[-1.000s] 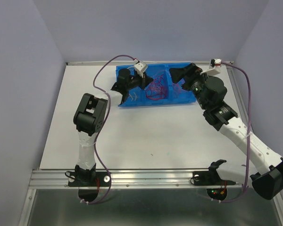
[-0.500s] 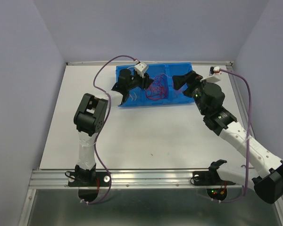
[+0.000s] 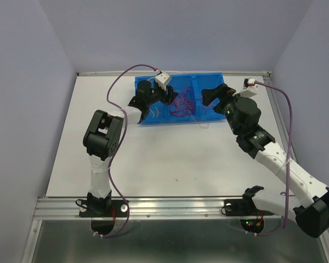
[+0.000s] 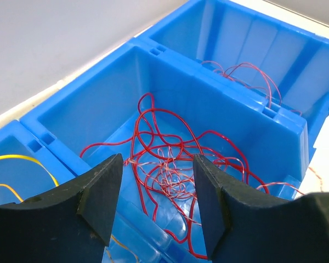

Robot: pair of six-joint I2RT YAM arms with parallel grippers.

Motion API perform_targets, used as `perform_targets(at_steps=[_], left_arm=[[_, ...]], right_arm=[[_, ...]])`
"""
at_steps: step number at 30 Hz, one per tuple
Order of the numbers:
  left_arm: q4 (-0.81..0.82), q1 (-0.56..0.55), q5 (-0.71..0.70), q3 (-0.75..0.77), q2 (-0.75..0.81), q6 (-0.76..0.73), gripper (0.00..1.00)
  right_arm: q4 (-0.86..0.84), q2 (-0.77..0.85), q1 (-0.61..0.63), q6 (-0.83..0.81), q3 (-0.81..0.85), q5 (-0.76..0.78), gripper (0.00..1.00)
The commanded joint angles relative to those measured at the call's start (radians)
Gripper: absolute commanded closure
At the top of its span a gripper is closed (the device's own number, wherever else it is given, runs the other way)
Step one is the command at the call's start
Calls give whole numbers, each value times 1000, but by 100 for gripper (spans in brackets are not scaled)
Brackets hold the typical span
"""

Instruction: Untangle the cables

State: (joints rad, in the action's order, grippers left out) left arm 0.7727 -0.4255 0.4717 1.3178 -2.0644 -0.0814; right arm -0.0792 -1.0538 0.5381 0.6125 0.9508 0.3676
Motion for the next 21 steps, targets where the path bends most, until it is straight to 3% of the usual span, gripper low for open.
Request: perform_targets(at_steps=[1, 3, 8, 11, 12, 14, 17, 21], left_arm=[[51, -4, -1, -20, 104, -30, 35], [53, -4, 8, -46, 136, -43, 35], [16, -4, 12, -106, 233, -92, 35], [-3, -2, -68, -155, 318, -101, 35], [-18, 7, -105, -166, 358, -95, 35], [-53, 24, -117, -161, 392, -73, 36], [-154, 72, -73, -128, 456, 1, 36], [-168, 128, -16, -179, 554, 34, 36]], right_arm=[[-24, -21, 3, -62, 6, 21, 0], [36, -54, 5, -95, 34, 24, 2], [250, -182, 6, -296, 178, -101, 19], [396, -288, 6, -384, 213, -50, 23], [447, -335, 5, -420, 233, -21, 33], [481, -391, 5, -445, 252, -3, 37], [504, -503, 5, -476, 284, -1, 38], [536, -604, 5, -496, 316, 1, 34]])
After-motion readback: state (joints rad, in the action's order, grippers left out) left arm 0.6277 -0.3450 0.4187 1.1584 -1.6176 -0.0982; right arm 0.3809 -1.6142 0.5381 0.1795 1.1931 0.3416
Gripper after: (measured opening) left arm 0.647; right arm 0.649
